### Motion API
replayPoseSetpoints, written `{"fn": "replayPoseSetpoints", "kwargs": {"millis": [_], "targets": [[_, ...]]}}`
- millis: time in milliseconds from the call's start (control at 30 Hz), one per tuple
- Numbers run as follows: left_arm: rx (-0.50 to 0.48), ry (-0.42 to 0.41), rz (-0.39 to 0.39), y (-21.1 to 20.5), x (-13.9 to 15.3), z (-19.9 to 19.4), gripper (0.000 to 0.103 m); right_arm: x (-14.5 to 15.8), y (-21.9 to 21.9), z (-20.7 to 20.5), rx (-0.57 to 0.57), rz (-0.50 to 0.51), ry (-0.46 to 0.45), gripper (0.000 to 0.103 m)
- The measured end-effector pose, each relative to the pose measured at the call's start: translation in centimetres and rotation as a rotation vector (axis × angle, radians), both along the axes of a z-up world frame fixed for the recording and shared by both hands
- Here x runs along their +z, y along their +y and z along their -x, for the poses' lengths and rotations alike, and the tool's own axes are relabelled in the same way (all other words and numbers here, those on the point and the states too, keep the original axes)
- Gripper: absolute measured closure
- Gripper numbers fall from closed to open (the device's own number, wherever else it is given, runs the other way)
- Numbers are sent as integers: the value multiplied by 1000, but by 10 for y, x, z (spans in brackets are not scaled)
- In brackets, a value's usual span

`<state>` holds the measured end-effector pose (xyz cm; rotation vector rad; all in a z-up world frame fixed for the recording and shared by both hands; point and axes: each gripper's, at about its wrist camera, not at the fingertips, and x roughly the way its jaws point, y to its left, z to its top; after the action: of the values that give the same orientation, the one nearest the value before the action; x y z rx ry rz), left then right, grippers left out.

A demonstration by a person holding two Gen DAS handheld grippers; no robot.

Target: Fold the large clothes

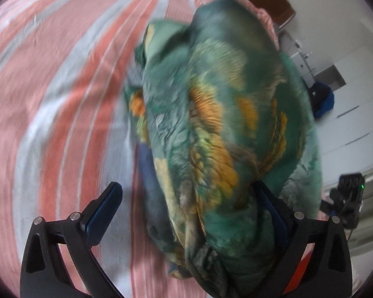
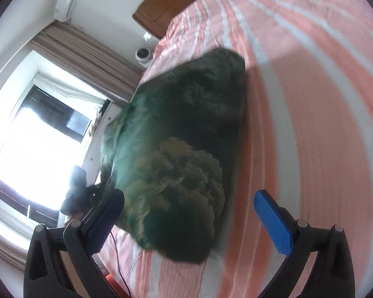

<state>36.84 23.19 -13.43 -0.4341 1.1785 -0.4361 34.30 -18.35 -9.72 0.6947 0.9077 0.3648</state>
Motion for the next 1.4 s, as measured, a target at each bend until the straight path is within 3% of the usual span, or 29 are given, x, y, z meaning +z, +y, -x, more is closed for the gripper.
{"fn": "replayPoseSetpoints", "kwargs": {"millis": [100,200,267,333,400,467,600,700,833,867,933,967,1000,1033,1067,1133,1200,1233,1400], "targets": [[-12,7,-14,-9,-6,-4,0,-26,8,-23,60,-50,49,1],[-34,7,-24,-21,-7,-11,0,-49,19,-47,125,-182,85,1],[-44,21,-3,-28,-9,-15,0,-50,27,-58,138,-148,89,2],[-42,6,1,-39,-2,-14,8,-39,37,-64,150,-6,75,17],[-35,-57,-47,-53,16,-3,30,-20,53,-55,172,174,16,26],[-26,-122,-103,-64,36,11,39,1,77,-41,201,362,-68,32],[-3,-217,-105,-74,70,45,45,34,112,-8,202,566,-223,36],[14,-292,-114,-79,99,58,45,60,121,14,177,607,-332,37],[34,-398,-132,-87,139,32,45,92,111,1,145,586,-403,37],[45,-412,-130,-88,145,21,41,96,110,-3,142,581,-409,37],[68,-405,-146,-91,145,-13,24,106,101,-24,130,549,-417,35],[85,-378,-151,-90,139,-26,12,107,92,-41,123,505,-391,33],[117,-352,-170,-83,131,-35,4,102,87,-54,117,469,-359,24],[168,-337,-210,-77,123,-42,4,97,78,-69,108,426,-306,10],[201,-323,-238,-71,115,-43,4,88,68,-81,88,403,-253,5],[240,-301,-252,-61,102,-33,4,75,53,-89,18,443,-199,4],[246,-346,-209,-56,104,-12,4,69,48,-79,-1,503,-194,4],[262,-384,-224,-53,109,1,4,71,50,-74,0,504,-210,4],[305,-551,-392,-54,144,84,1,82,67,-21,19,606,-307,4]]}}
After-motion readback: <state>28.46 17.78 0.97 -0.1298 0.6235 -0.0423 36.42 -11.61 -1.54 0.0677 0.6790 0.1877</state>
